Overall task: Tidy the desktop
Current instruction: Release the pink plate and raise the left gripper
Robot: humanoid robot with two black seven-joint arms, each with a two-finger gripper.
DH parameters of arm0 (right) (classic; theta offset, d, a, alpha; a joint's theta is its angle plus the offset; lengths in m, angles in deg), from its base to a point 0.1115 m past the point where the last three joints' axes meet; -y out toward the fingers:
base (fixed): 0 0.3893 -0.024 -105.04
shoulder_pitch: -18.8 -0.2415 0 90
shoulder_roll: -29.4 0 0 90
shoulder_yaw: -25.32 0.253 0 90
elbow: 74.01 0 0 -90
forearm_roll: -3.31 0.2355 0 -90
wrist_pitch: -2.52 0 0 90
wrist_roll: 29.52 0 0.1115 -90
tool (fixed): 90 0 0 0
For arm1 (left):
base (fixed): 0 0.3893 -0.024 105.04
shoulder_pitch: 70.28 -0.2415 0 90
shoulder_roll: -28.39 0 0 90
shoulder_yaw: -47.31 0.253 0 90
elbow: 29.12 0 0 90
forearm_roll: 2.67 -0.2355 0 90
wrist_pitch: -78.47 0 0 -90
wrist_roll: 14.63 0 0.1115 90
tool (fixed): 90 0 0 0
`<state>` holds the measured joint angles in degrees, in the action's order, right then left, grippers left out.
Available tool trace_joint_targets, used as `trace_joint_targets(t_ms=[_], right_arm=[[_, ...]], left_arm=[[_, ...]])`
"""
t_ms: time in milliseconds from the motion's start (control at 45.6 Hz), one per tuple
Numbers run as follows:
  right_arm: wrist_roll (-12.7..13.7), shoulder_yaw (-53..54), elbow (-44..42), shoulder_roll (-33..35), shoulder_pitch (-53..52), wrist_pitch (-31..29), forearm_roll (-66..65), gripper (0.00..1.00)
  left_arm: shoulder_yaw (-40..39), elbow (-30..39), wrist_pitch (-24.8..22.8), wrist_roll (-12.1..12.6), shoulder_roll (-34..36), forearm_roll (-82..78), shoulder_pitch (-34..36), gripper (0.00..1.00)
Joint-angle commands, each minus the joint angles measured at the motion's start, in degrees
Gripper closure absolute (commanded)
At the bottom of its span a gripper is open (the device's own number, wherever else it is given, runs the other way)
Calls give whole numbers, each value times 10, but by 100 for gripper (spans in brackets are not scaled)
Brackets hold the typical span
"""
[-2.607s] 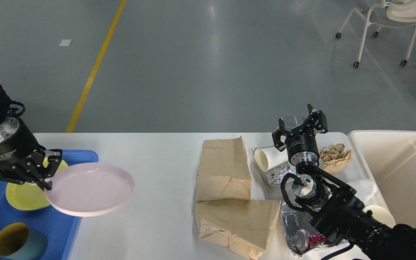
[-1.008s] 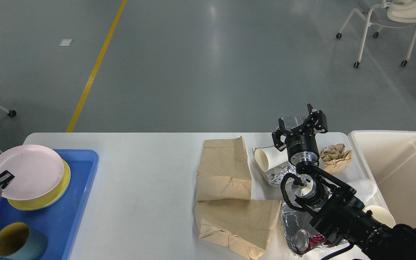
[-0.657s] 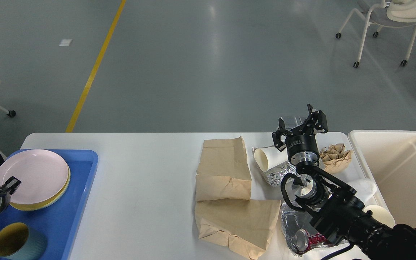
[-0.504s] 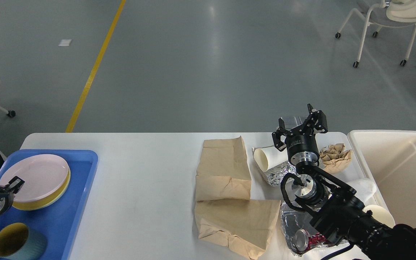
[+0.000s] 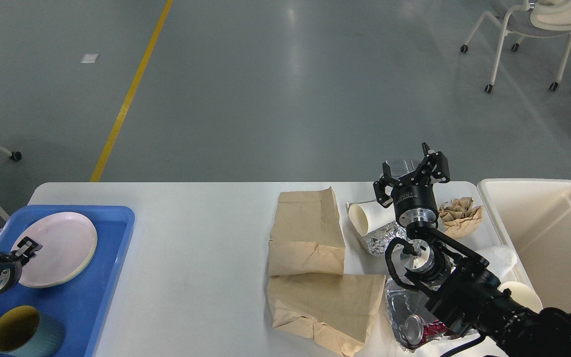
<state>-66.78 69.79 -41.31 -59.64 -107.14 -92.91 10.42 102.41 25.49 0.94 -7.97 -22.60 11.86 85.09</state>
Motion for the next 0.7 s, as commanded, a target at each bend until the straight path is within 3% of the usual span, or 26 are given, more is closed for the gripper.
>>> trace_joint_targets(t_ms=[0,131,394,679], right_arm=[[0,0,0,0,0,0,0,0],[0,0,0,0,0,0,0,0],[0,0,0,0,0,0,0,0],[0,0,0,0,0,0,0,0]], left_arm=[[-7,4,-4,-2,1,0,8,4],[-46,5,-56,-4,11,-1,28,4],[-218,5,-176,-6,73,-1,41,3],[-294,4,-191,-8,97,-4,33,3]])
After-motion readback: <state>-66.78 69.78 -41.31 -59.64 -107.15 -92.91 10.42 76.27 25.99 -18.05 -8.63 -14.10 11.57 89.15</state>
